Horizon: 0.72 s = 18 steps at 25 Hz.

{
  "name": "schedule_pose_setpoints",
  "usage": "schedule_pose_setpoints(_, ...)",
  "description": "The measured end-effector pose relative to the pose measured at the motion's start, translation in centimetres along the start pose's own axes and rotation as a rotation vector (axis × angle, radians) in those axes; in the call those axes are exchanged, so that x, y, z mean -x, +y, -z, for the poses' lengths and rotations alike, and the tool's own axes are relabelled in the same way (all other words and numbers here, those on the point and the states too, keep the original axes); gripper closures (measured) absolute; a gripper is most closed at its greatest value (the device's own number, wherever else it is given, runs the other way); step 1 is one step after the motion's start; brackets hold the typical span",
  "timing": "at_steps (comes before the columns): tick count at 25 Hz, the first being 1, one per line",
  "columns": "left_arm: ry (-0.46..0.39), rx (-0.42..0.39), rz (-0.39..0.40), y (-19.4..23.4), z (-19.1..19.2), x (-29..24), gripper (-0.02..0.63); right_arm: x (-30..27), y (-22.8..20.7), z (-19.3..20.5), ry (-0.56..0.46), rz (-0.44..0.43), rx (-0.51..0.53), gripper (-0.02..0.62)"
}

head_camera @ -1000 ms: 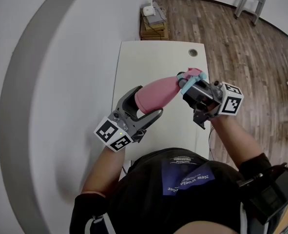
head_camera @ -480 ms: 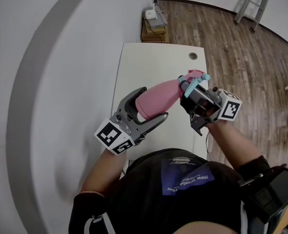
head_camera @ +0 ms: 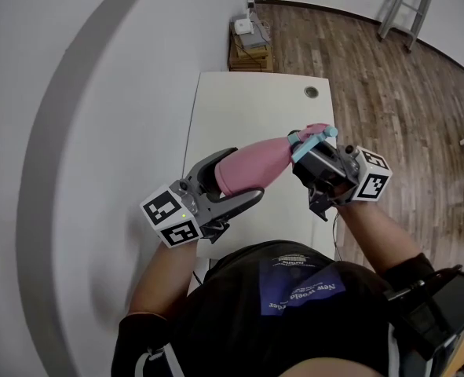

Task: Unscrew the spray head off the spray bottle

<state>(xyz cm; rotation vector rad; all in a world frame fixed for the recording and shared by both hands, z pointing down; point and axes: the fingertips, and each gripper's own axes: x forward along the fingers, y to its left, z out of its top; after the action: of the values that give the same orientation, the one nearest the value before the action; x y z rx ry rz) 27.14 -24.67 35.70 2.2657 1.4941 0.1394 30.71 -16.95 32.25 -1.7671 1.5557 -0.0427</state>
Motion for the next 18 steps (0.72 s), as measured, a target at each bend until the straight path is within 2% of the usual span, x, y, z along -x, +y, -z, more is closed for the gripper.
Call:
schedule_pose_setpoints(5,0.015,0.119,0.056,-0.2,-0.2,0.3,0.163,-0.2,0.9,0.1,0.021,-0.039,0.051,0.471)
schedule_pose_setpoints(9,0.042,0.033,0.053,0.2,-0.4,0.9,0.163,-0.3,0.9,1.1,0.093,-0.061,0.089,0.468)
schedule_pose_setpoints(11,0.045,0.043,0.061,0.4,-0.3,1.1,0.163,-0.1,1.0,1.9,0.161,-0.054,0.165,0.468)
schedule_pose_setpoints(15,0.045,0.117,0.098,0.6,0.1,1.7,0.163,1.0,0.7,3.0,0.33,-0.009,0.388,0.458)
schedule_pose_setpoints(18,0.082,0.148,0.125,0.5,0.5,1.3,0.163,2.3,0.4,3.1,0.452,0.0,0.503,0.376)
